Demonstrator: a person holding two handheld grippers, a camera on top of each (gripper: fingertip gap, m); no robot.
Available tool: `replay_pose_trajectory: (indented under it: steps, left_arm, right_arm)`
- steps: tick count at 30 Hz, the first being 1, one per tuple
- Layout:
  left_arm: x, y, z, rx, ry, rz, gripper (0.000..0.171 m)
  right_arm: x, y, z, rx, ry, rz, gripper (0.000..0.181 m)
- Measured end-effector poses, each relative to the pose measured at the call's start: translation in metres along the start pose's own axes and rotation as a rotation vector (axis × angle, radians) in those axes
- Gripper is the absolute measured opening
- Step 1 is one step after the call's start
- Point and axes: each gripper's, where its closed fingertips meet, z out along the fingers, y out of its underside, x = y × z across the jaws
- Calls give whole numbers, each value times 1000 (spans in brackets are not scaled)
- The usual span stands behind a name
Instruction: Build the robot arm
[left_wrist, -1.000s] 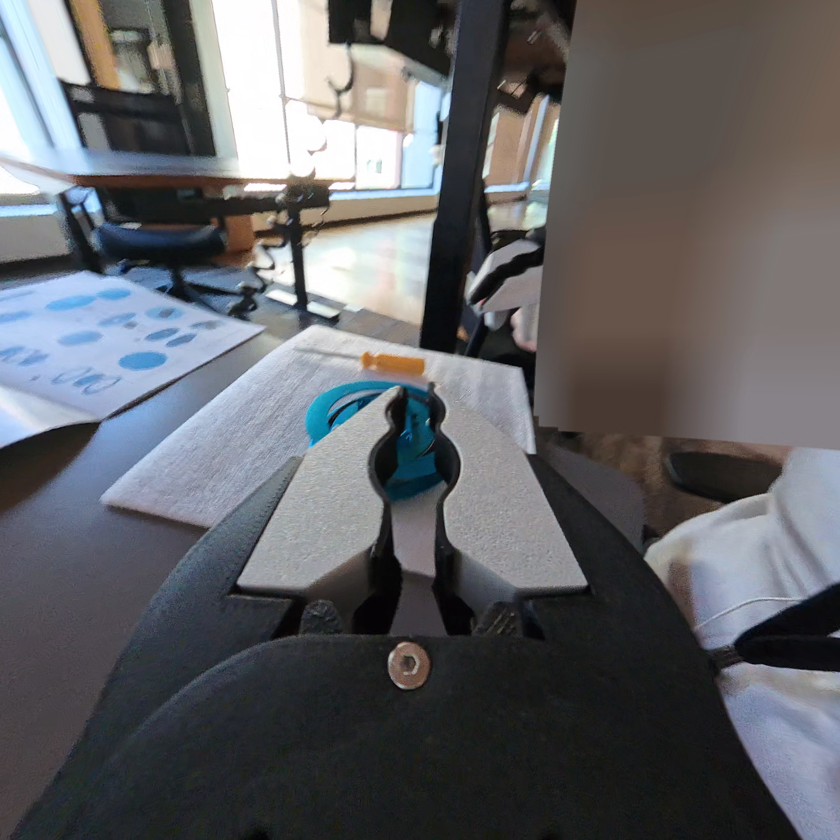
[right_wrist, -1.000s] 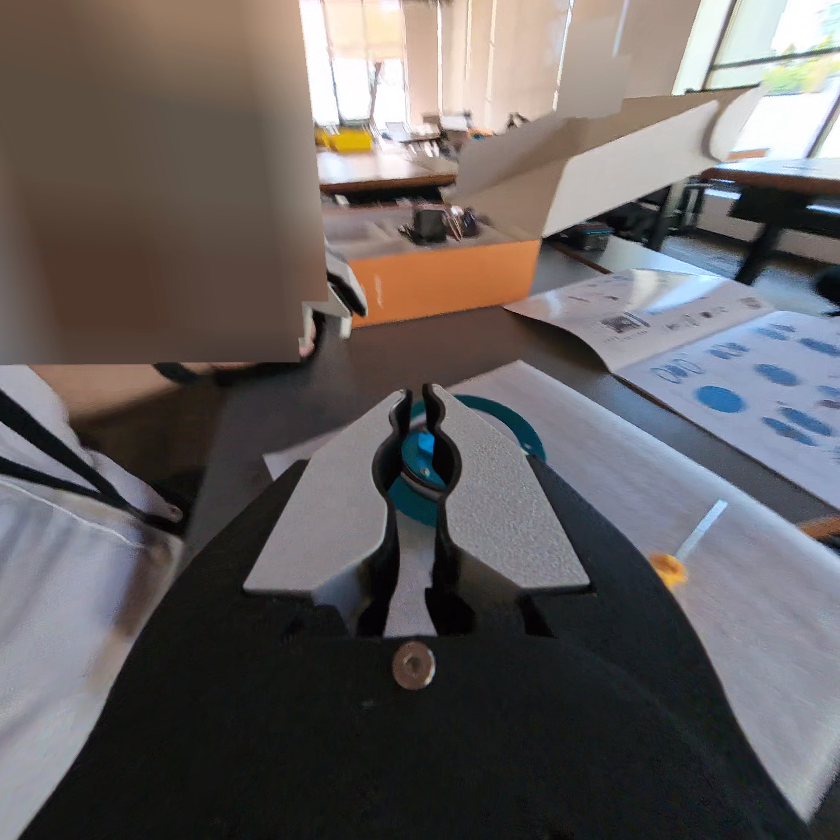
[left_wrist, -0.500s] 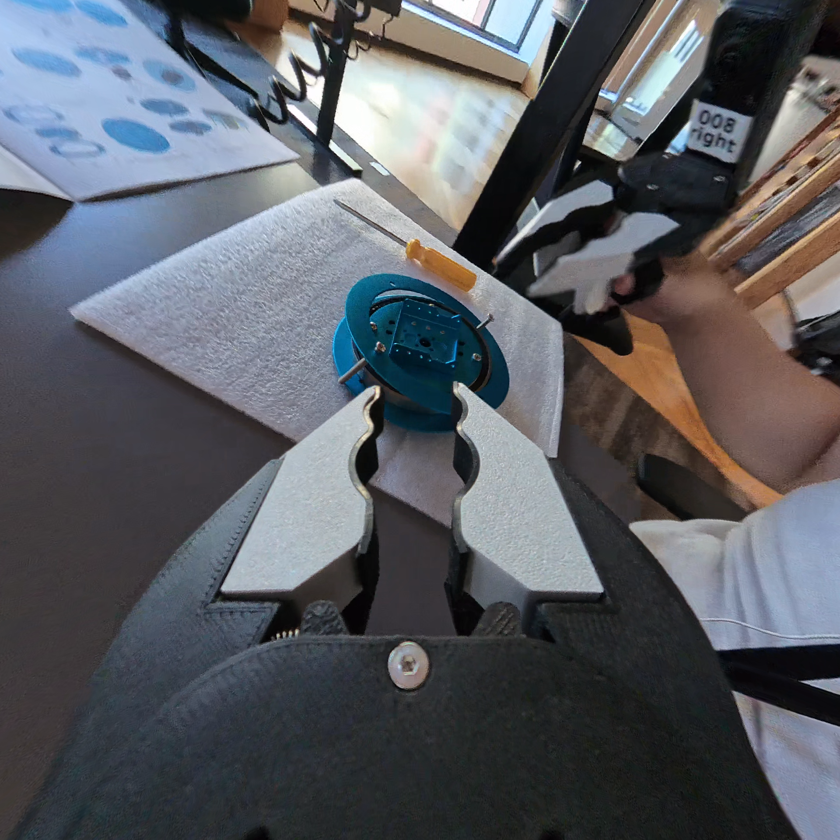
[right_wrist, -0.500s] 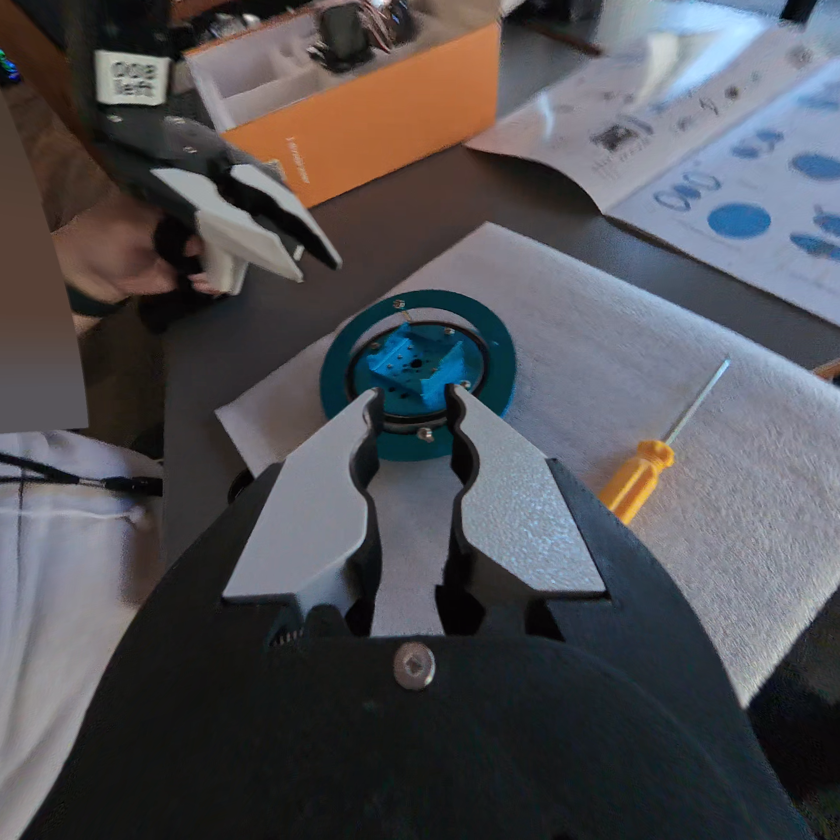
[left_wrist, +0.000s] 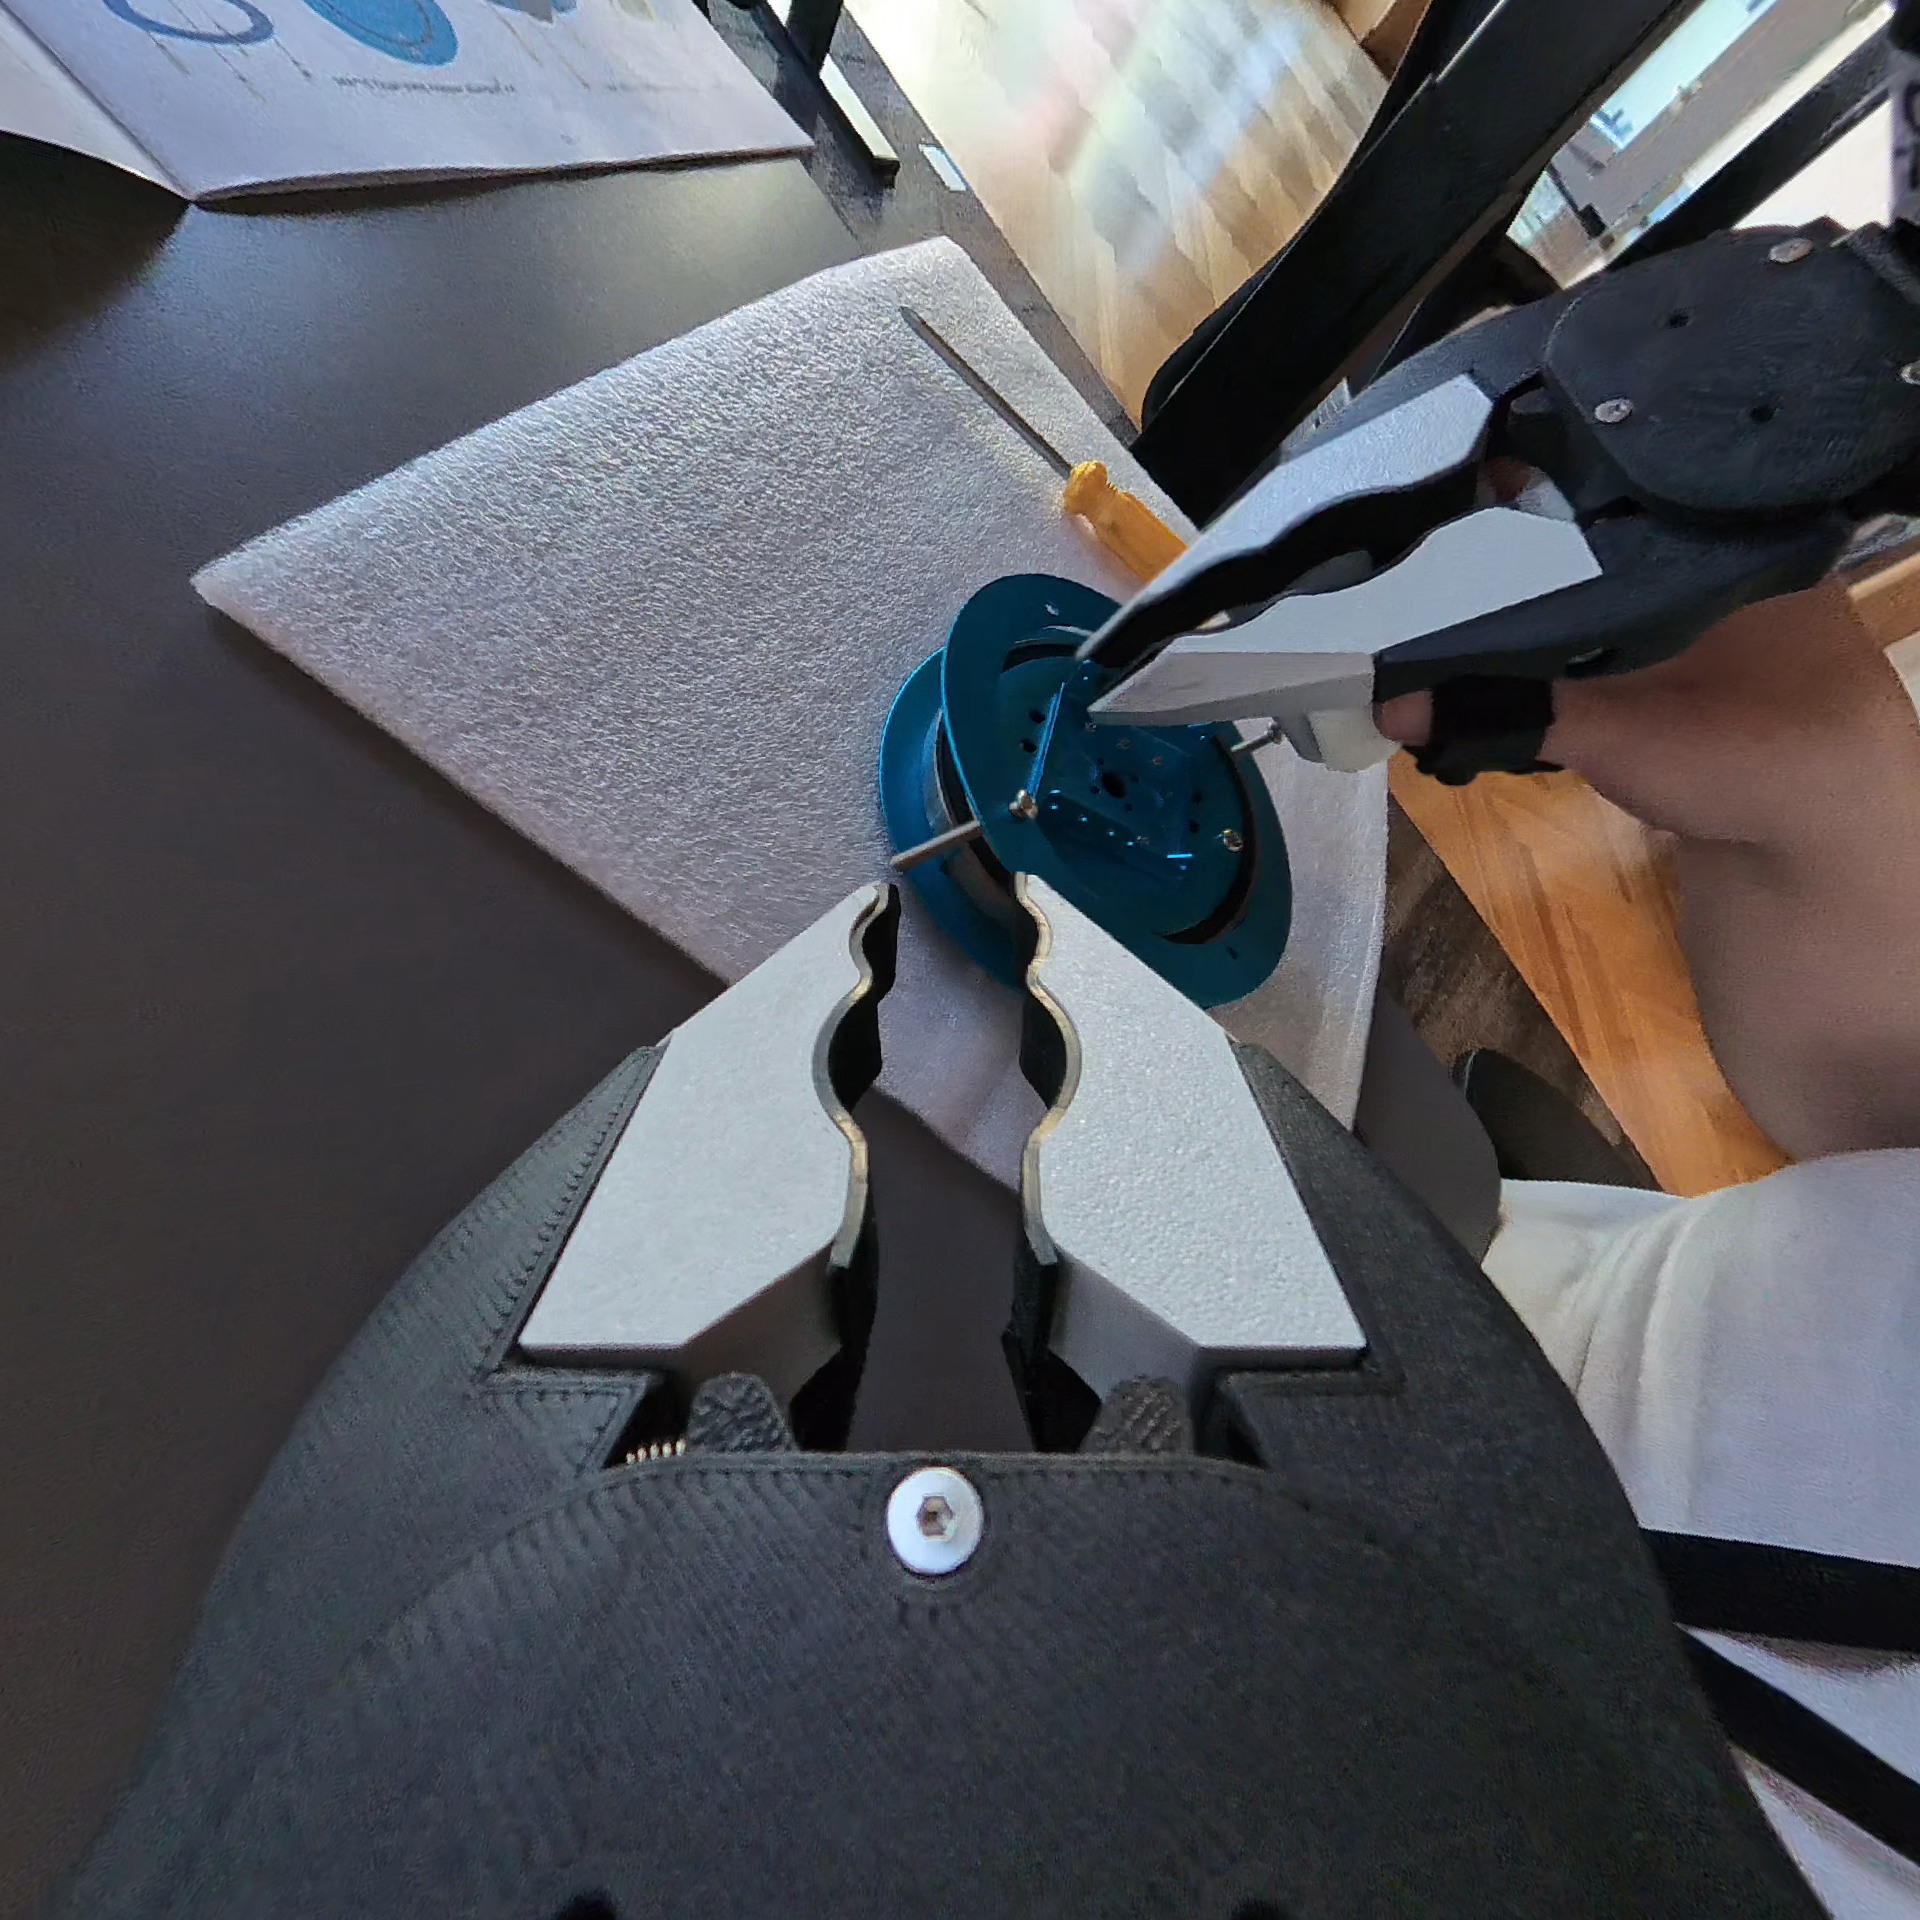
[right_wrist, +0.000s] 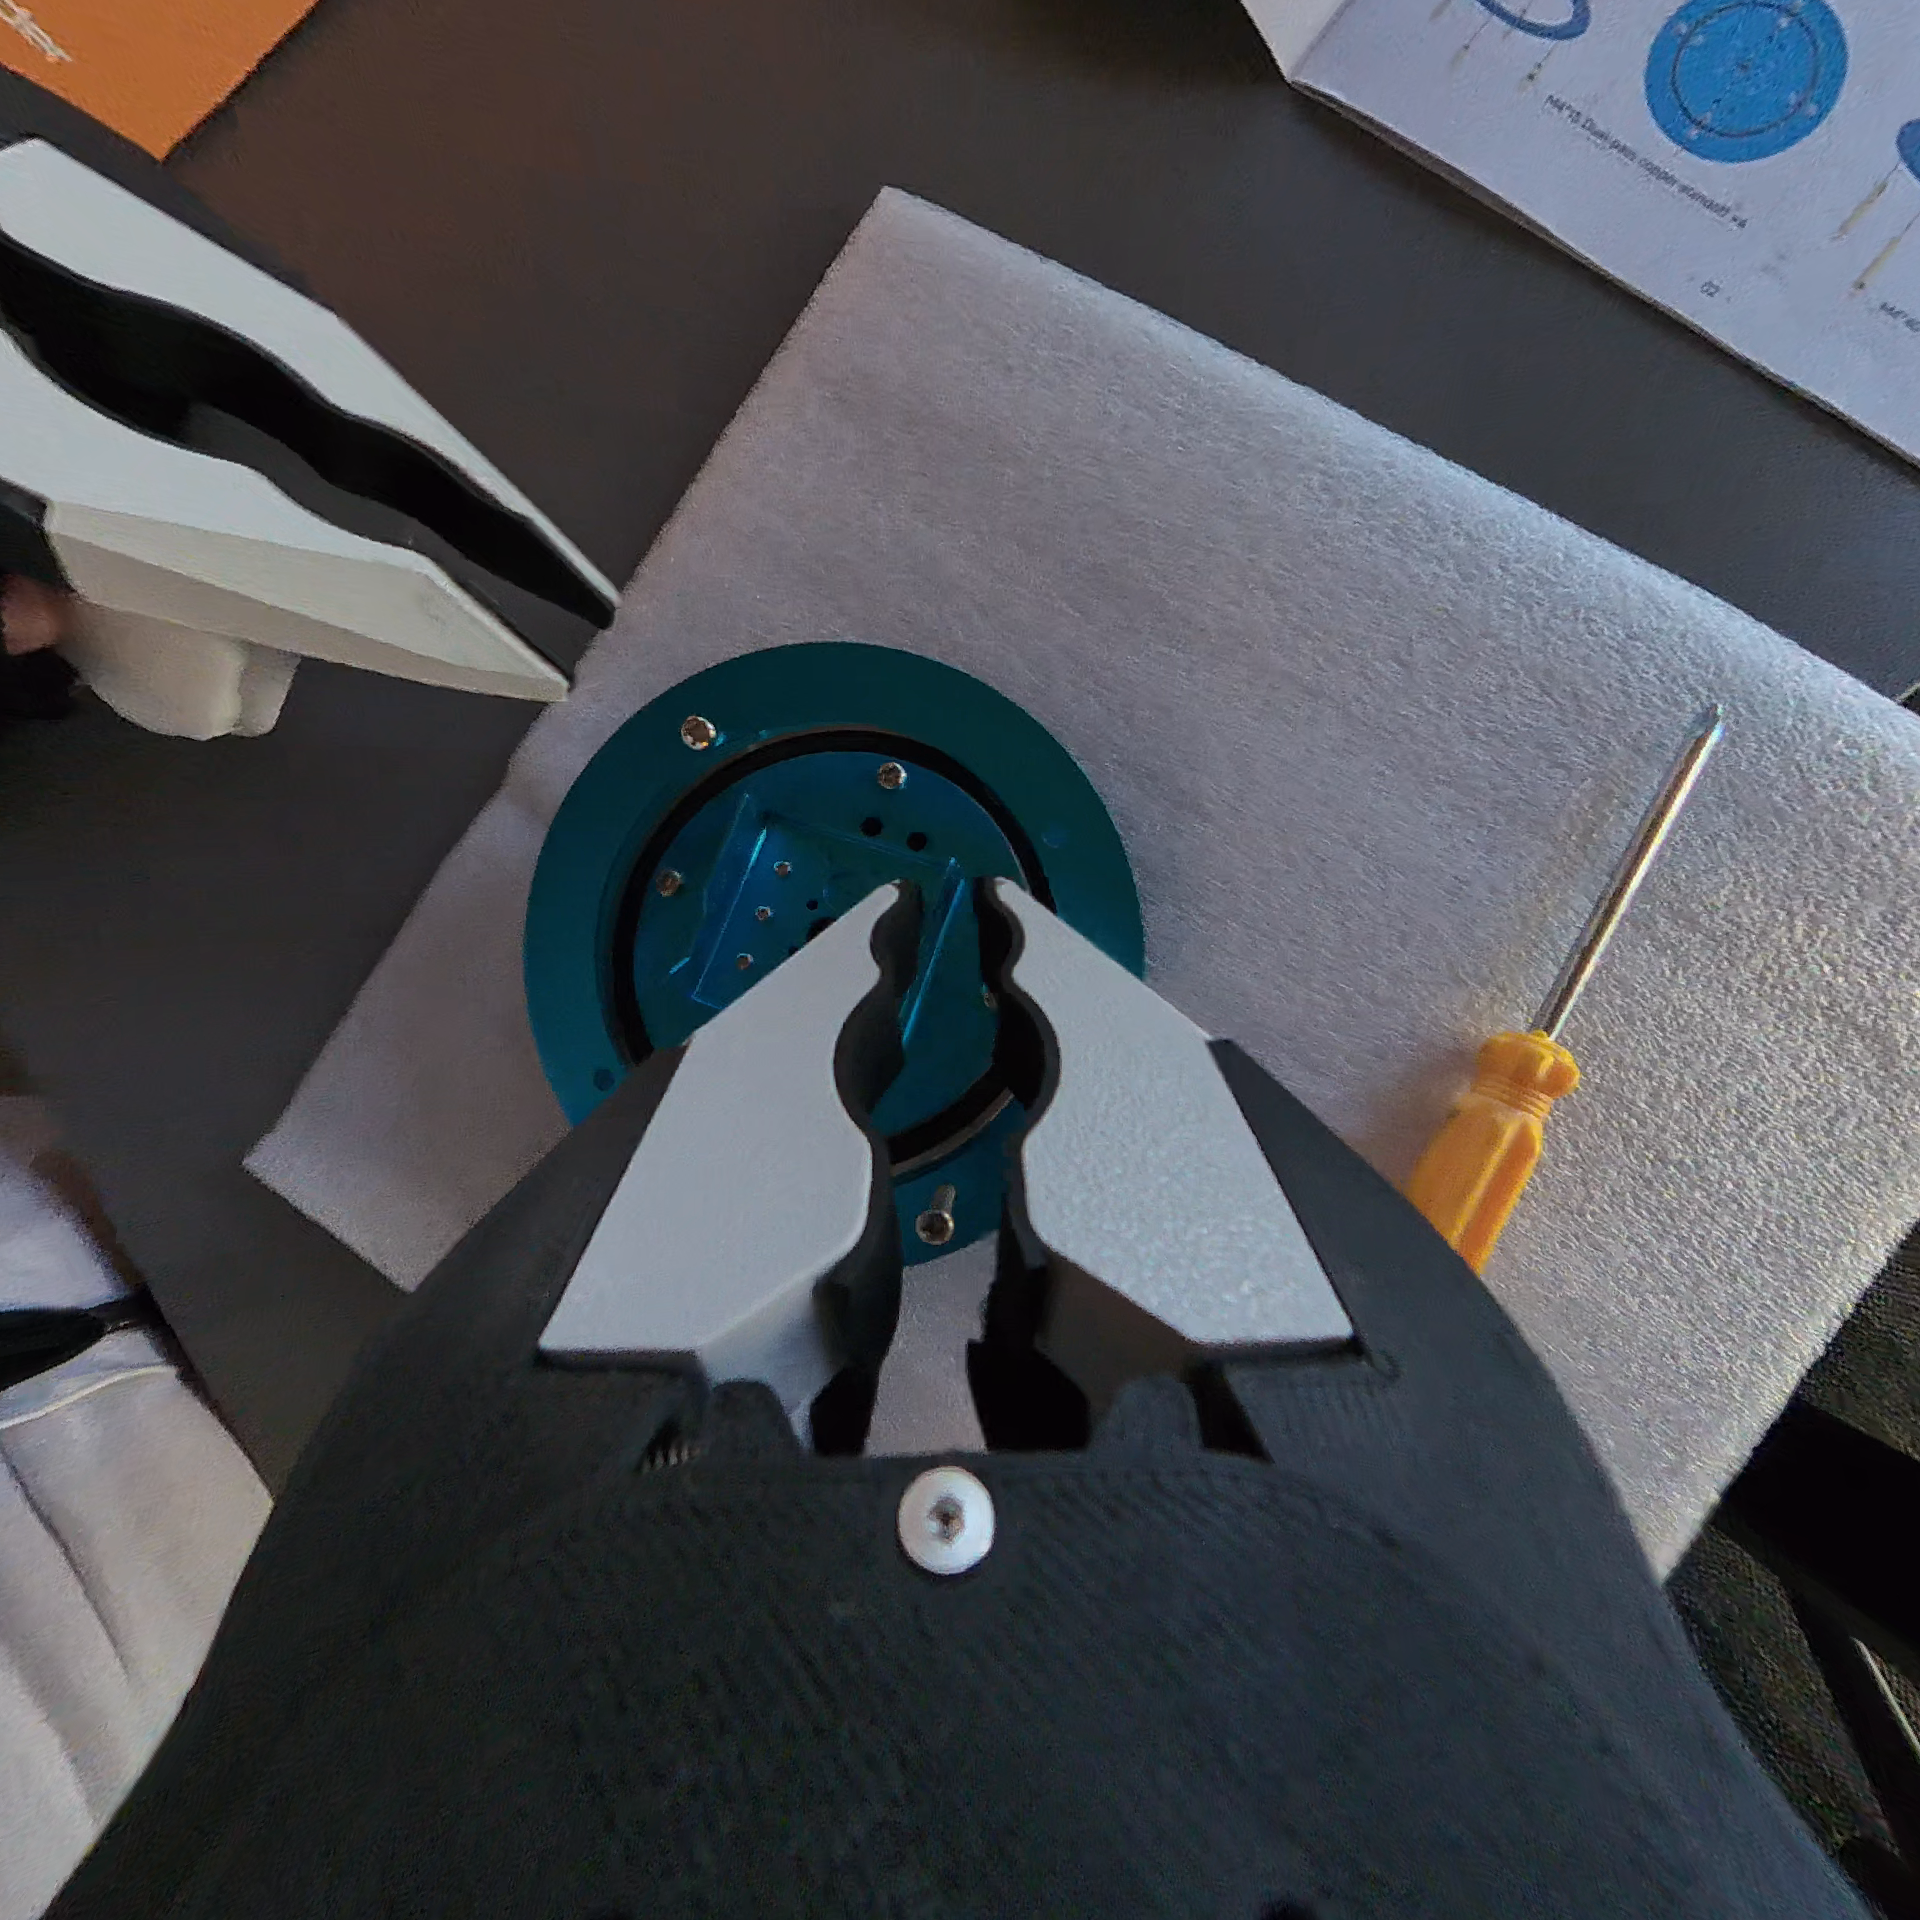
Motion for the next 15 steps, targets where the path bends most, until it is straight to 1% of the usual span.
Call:
replay_pose_trajectory:
  steps: [1, 3, 5, 10, 12, 15]
  left_arm:
    - [-2, 0, 1, -10, -3, 3, 19]
    - [-6, 1, 3, -28, -7, 1, 20]
    - [-3, 3, 5, -38, 37, -33, 19]
    - [-2, 14, 10, -93, 108, -91, 19]
    - [1, 16, 10, -106, 138, -117, 19]
    - [1, 20, 12, -133, 145, -126, 17]
  right_arm:
    - [-2, 0, 0, 4, -2, -3, 5]
    - [0, -2, 1, 22, 29, -35, 4]
    - [2, -3, 2, 66, 49, -46, 2]
    - [-2, -4, -2, 179, 41, -35, 0]
    - [-5, -4, -4, 225, 14, -13, 0]
    - [-8, -3, -8, 278, -8, 15, 0]
